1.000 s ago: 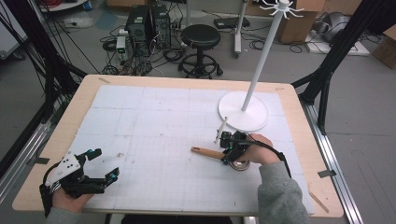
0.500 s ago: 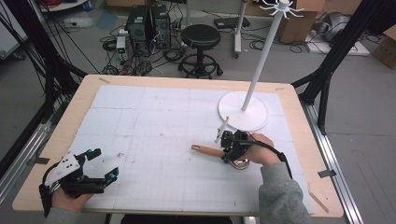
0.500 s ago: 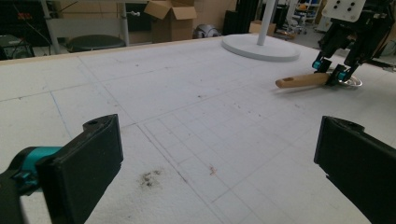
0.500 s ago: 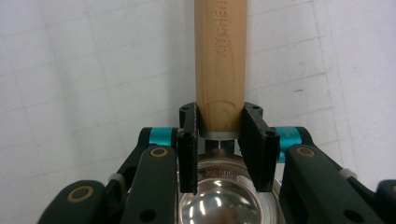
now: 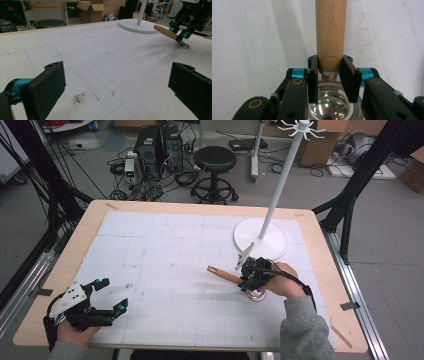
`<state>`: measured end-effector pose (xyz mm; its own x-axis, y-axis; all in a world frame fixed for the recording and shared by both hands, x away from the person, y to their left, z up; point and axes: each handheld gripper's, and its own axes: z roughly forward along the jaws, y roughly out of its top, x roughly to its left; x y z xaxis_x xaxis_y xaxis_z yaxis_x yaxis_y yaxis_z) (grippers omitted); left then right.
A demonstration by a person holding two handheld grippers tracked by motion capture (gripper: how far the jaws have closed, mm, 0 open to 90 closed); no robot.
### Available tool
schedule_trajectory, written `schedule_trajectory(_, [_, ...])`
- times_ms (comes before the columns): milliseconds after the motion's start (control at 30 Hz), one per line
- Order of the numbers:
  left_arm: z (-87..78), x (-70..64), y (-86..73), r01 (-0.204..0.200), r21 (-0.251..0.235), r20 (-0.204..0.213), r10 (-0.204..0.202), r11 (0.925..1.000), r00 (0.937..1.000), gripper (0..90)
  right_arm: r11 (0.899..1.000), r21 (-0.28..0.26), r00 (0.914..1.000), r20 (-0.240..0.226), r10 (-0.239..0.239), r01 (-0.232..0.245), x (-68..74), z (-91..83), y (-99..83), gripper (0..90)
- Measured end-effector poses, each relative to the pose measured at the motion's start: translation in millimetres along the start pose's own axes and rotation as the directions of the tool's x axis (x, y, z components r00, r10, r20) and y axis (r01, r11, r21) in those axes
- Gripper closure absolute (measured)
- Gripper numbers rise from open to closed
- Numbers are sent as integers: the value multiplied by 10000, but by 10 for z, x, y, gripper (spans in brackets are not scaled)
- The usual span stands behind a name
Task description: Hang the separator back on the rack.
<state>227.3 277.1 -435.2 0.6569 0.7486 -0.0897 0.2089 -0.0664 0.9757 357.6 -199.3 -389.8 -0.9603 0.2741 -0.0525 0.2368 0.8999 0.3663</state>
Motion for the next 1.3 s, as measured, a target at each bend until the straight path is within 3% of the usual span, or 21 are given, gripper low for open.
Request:
schedule_trajectory(333, [75,-7,19,-1,-33,172,1,10000,9999,17,9963,-823,9996,116,276,-265,-1,-138,-111,698])
schedule_trajectory(600, [142,-20,36,-61,-16,289,61,10000,9996,17,9853,-1521,9967,120,807,-779,-13,-240,-221,698])
schedule_trajectory(1067, [278,-48,63,-133,-25,573,134,9999,9983,17,9439,-3018,9879,337,1513,-1343,-9,-478,-452,698])
schedule_trajectory(1300, [304,-55,68,-195,15,613,194,9998,9979,17,9127,-3739,9794,465,1963,-1652,-10,-587,-545,697])
